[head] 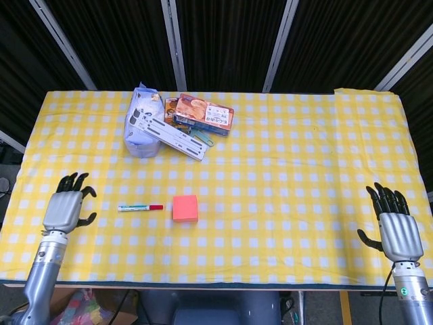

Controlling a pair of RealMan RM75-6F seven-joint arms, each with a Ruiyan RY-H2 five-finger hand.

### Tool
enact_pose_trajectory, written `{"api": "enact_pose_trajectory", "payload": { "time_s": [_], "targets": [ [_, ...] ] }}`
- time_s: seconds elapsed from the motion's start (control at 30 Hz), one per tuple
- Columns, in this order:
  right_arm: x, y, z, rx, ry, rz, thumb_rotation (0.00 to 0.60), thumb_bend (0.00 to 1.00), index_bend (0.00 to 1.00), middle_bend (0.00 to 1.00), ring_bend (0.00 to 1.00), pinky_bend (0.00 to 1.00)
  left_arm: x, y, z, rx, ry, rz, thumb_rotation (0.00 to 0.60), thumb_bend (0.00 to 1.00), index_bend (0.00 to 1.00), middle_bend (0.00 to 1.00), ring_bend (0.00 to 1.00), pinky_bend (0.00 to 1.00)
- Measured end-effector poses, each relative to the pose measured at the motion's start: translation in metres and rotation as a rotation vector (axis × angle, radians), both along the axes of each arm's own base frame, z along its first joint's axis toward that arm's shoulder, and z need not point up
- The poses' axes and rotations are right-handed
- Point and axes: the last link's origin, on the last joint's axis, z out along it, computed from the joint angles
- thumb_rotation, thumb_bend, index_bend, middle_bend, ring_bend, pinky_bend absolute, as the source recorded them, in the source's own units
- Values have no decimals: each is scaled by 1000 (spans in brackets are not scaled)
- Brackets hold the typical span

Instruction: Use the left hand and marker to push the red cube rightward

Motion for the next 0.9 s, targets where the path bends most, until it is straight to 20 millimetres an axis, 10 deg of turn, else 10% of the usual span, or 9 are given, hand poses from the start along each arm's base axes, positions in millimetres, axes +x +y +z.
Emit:
{"api": "enact_pose_trajectory", "payload": {
  "time_s": [0.47, 0.9],
  "targets": [
    [-1, -1, 1, -1, -16, -1, 600, 303, 0, 0, 0, 0, 43, 32, -74, -99, 31, 37, 600, 321, 437, 88, 0, 34],
    [-1, -1, 2, -3, -21, 0, 600, 303, 0, 0, 0, 0, 47, 38, -99, -115, 63, 53, 600, 345, 466, 92, 0, 34]
  ]
}}
